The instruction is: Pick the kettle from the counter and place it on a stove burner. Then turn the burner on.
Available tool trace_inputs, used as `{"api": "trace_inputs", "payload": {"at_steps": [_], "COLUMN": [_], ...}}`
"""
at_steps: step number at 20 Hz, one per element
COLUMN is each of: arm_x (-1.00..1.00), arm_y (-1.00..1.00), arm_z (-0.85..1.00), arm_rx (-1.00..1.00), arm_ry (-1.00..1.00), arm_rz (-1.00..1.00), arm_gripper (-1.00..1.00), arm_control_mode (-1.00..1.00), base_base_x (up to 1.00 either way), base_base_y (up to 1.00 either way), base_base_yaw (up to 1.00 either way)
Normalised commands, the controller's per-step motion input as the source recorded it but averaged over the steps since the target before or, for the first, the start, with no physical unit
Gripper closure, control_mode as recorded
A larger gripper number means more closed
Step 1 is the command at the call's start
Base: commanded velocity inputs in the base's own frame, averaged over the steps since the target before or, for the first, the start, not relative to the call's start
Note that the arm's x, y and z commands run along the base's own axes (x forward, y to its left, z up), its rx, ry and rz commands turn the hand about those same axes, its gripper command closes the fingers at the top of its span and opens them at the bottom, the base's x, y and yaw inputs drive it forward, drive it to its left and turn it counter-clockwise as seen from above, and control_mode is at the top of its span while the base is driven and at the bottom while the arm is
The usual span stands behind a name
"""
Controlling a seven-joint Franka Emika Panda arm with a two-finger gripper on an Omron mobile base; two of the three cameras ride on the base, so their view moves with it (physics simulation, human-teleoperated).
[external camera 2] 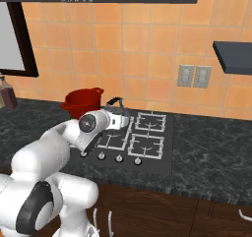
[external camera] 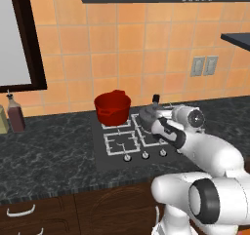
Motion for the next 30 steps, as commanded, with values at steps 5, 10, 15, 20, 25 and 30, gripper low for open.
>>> {"api": "trace_inputs", "payload": {"at_steps": [5, 10, 15, 20, 25, 30], "arm_x": [-0.60, -0.77, -0.60, -0.18, -0.01, 0.00], "arm_y": [-0.03, 0.00, 0.02, 0.28, 0.24, 0.02], "arm_z": [0.73, -0.11, -0.58, -0.51, -0.35, -0.25], "arm_rx": [0.00, 0.00, 0.00, 0.01, 0.06, 0.08], "arm_ry": [0.31, 0.41, 0.32, 0.25, 0.24, 0.20], "arm_rz": [0.00, 0.00, 0.06, 0.08, 0.01, 0.00], "arm_gripper": [-1.00, -1.00, -1.00, -1.00, -1.00, -1.00], "arm_control_mode": [-1.00, -1.00, -1.00, -1.00, -1.00, -1.00], "base_base_x": [0.00, 0.00, 0.00, 0.00, 0.00, 0.00], "base_base_y": [0.00, 0.00, 0.00, 0.00, 0.00, 0.00], "base_base_yaw": [0.00, 0.00, 0.00, 0.00, 0.00, 0.00]}}
